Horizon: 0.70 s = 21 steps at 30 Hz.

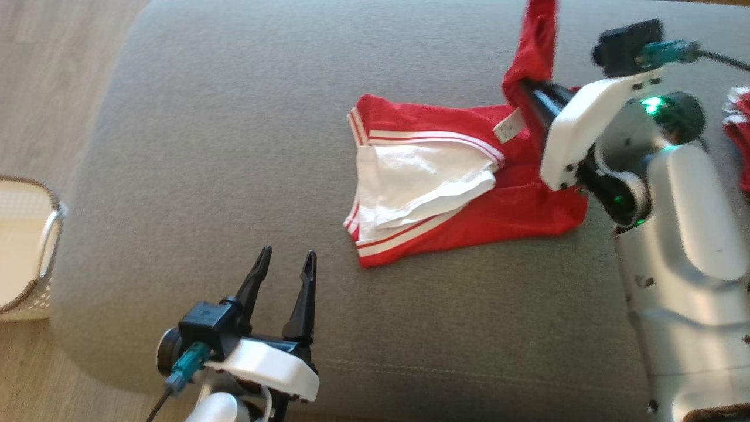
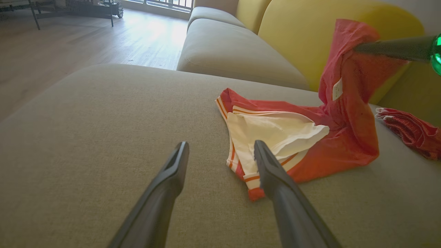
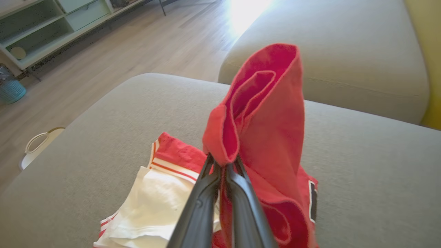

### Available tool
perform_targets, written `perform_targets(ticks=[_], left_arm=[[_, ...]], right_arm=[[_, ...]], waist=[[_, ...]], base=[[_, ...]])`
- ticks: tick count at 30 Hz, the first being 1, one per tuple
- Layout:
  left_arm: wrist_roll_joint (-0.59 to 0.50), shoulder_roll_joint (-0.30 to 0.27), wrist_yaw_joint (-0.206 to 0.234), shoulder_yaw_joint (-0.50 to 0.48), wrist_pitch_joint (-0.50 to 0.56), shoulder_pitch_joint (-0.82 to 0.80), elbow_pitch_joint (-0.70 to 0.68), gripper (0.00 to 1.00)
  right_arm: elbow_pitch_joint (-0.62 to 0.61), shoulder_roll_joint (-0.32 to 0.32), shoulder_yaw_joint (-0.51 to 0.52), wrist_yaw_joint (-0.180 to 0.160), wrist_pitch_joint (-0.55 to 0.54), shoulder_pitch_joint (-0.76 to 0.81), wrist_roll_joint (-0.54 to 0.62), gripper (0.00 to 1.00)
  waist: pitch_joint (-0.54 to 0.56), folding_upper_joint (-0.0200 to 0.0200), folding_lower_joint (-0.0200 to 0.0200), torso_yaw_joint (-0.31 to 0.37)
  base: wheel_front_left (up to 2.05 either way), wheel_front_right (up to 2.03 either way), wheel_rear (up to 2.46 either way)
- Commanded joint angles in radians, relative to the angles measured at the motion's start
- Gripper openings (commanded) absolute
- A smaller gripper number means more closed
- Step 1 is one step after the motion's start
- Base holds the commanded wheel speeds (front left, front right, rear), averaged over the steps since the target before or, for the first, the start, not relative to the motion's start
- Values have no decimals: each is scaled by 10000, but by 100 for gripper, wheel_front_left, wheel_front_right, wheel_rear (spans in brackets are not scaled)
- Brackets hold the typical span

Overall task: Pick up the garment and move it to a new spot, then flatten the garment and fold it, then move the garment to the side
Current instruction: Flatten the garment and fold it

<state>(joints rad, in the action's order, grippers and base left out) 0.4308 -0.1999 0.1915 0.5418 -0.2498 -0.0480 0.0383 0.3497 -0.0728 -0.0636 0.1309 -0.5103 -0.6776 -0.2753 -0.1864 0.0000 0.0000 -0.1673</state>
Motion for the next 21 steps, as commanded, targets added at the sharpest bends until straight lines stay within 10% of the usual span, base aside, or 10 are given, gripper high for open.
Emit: perform_targets(ticks=[1, 21], left_arm=[[-116, 45, -87, -299, -120, -366, -220, 100], [-293, 420, -369, -265, -120, -459, 87, 100]], right_arm=[[-215, 208, -433, -2, 10, -147, -181, 0], [2687, 224, -2960, -2, 1572, -825, -2544, 0]], waist=[[-47, 0, 0, -322], [-388, 0, 0, -1523]], base=[[0, 0, 0], [0, 0, 0]])
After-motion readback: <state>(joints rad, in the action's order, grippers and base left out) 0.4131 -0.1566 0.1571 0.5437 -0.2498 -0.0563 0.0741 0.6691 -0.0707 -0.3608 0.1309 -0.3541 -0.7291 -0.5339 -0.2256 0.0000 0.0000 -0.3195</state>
